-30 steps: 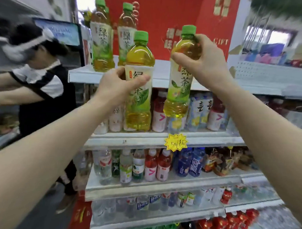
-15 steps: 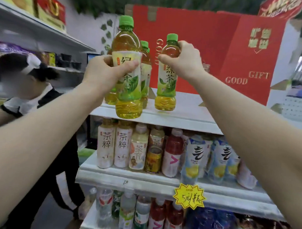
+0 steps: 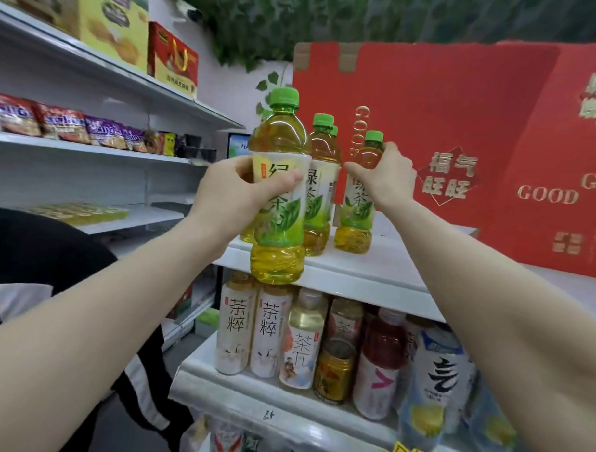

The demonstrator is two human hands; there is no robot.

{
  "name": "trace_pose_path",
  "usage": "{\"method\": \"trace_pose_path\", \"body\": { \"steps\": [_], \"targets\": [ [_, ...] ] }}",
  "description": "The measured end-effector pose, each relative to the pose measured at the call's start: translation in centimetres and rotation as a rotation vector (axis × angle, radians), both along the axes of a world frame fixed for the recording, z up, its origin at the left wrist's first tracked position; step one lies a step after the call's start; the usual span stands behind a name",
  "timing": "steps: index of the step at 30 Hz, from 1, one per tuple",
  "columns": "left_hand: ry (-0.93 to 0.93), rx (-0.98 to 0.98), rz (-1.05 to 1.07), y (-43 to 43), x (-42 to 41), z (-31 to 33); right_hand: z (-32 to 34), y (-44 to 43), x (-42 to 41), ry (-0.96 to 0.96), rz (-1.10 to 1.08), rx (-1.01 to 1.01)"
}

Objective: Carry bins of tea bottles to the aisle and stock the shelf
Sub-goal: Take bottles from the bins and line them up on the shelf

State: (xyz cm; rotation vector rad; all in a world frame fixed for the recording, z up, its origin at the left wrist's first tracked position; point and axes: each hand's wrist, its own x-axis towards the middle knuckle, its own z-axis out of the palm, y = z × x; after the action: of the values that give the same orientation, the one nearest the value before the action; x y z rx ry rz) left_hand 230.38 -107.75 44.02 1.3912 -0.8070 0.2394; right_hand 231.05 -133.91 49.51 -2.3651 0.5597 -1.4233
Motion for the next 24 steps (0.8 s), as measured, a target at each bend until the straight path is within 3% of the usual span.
{"method": "trace_pose_path", "body": {
  "steps": [4,6,9,12,15,18,24],
  "targets": [
    [-0.039,0.037,0.0,-1.0,-0.6,-0.3,0.4,0.2,-1.3,0.087,-0.011,0.015],
    [-0.054,0.055,-0.004,-1.8,-1.0,-0.5,1.0,1.2,-3.7,0.014,0.017,-0.044],
    [-0.078,0.076,-0.008,-3.3,-1.8,-0.4,1.8,4.7,-8.2,-0.122,0.222,-0.116],
    [-0.112,0.094,-0.012,-5.2,-2.8,0.0,1.3,7.9,-11.6,0.023,0.413,-0.058],
    [-0.15,0.122,0.028,-7.2,-3.7,0.6,1.1,8.7,-12.9,0.136,0.344,-0.104],
    [-0.198,0.151,0.03,-8.0,-3.7,1.4,1.9,8.0,-13.0,0.108,0.281,-0.085],
    [-0.388,0.073,0.43,-5.3,-0.6,1.9,2.1,5.9,-11.2,0.037,0.272,-0.035]
  ]
}}
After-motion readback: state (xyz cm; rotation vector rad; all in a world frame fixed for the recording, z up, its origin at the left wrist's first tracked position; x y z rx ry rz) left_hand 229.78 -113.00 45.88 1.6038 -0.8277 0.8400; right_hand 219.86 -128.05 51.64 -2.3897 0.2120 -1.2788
